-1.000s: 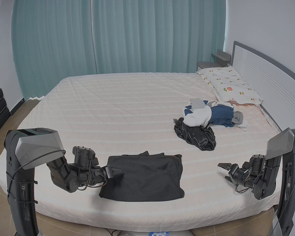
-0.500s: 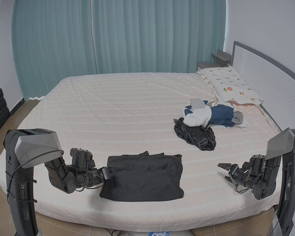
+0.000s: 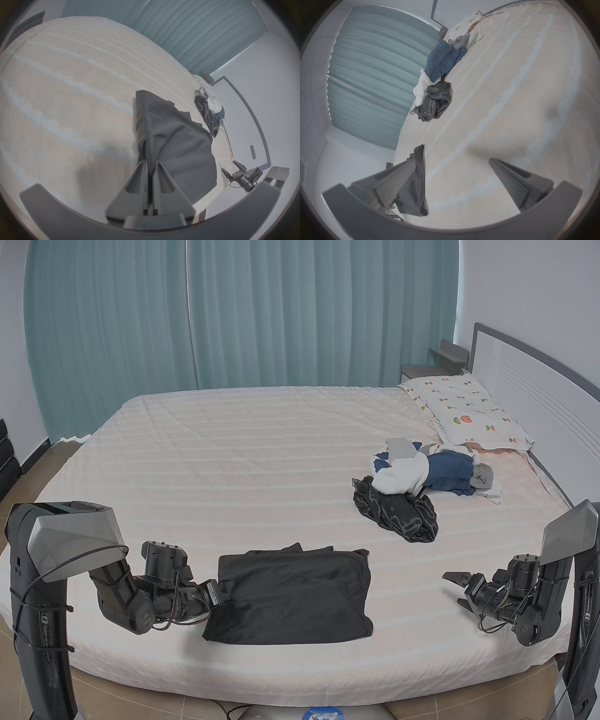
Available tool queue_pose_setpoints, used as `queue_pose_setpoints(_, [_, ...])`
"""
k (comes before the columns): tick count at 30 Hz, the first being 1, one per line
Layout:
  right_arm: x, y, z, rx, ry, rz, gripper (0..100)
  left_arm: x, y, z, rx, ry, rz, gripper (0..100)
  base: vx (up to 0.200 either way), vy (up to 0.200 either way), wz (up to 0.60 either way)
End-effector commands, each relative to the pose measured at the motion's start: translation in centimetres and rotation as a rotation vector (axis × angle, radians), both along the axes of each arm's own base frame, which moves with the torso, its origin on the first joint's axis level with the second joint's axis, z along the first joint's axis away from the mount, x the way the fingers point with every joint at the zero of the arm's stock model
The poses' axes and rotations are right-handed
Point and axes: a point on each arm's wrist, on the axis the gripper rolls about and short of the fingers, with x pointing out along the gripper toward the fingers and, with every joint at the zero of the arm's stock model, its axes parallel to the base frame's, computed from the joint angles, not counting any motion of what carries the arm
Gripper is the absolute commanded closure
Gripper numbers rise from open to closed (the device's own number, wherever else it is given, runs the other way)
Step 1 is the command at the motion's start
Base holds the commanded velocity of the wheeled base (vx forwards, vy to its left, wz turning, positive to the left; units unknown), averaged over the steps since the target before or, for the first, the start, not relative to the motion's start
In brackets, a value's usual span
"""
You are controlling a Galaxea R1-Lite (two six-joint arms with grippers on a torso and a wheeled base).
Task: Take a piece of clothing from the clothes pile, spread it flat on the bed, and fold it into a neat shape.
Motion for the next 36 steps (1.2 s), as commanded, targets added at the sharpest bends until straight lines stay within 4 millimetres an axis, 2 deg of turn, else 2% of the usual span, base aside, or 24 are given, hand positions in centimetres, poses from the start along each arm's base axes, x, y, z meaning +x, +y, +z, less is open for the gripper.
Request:
queue_pose_setpoints(1, [0.1,0.0,0.1,-0.001,-0.012,0.0,0,0.2,0.0,0.1,-0.003,-0.009,0.0,100,0.0,0.0,0.0])
queue_pose_setpoints(8, [0.0,0.0,0.1,0.0,-0.011,0.0,0,0.6,-0.1,0.3,-0.031,-0.016,0.028,100,0.0,0.0,0.0])
queue_pose_setpoints(12, [0.0,0.0,0.1,0.0,-0.011,0.0,0,2.0,0.0,1.0,-0.053,-0.053,0.143,100,0.0,0.0,0.0])
queue_pose_setpoints(15, [0.0,0.0,0.1,0.0,-0.011,0.0,0,2.0,0.0,1.3,-0.066,-0.046,0.157,100,0.0,0.0,0.0])
queue_pose_setpoints(36, [0.0,0.0,0.0,-0.002,-0.011,-0.003,0,1.8,1.2,1.4,-0.057,-0.038,0.193,100,0.0,0.2,0.0])
